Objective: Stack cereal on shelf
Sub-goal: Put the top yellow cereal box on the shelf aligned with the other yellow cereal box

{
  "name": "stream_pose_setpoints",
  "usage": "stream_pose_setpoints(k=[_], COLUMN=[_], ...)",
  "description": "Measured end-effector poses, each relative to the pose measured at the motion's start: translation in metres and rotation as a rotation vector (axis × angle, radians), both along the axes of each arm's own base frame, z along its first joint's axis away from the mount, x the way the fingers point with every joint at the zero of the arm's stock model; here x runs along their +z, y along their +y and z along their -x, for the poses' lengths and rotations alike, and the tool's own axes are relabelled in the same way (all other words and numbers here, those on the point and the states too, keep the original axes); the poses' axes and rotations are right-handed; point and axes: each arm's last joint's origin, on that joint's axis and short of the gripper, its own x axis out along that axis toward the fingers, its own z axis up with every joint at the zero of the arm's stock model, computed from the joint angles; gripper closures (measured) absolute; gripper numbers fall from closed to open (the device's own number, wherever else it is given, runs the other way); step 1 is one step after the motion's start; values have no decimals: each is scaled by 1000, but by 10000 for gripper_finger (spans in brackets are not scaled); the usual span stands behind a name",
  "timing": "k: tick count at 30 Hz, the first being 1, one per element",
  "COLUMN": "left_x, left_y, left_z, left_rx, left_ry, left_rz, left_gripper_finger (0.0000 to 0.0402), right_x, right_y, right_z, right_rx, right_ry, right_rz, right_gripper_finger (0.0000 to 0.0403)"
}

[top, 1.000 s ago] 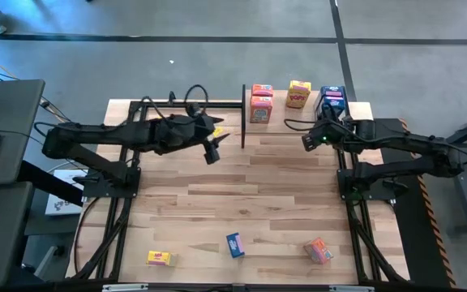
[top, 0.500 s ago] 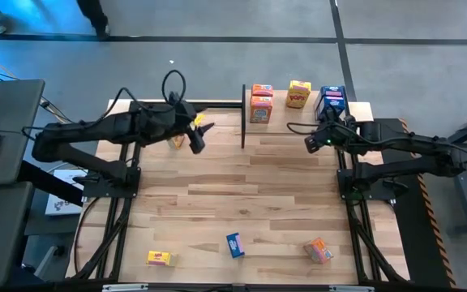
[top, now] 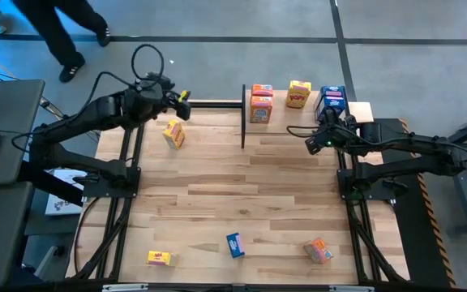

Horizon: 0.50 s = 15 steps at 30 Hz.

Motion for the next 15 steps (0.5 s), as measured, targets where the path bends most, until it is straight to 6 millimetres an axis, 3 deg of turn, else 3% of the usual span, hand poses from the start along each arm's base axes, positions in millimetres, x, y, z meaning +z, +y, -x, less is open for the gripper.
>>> stream_pose_setpoints(k=[3, 7, 15], left_x=[-4, -14, -42], left_y=[-4, -7, 2], left_z=[-1, -5, -9], left_rx=[-60, -171, -43], left_ry=[-24, 90, 245], left_rz=[83, 146, 316], left_gripper_finger=[119, 119, 119], right_x=[0, 0, 0], right_y=[0, 0, 0], right_z=[0, 0, -2], right_rx=[-5, -5, 15], right_ry=[4, 4, -18], right_rz=[14, 14, -19], right_gripper_finger=[182, 182, 182])
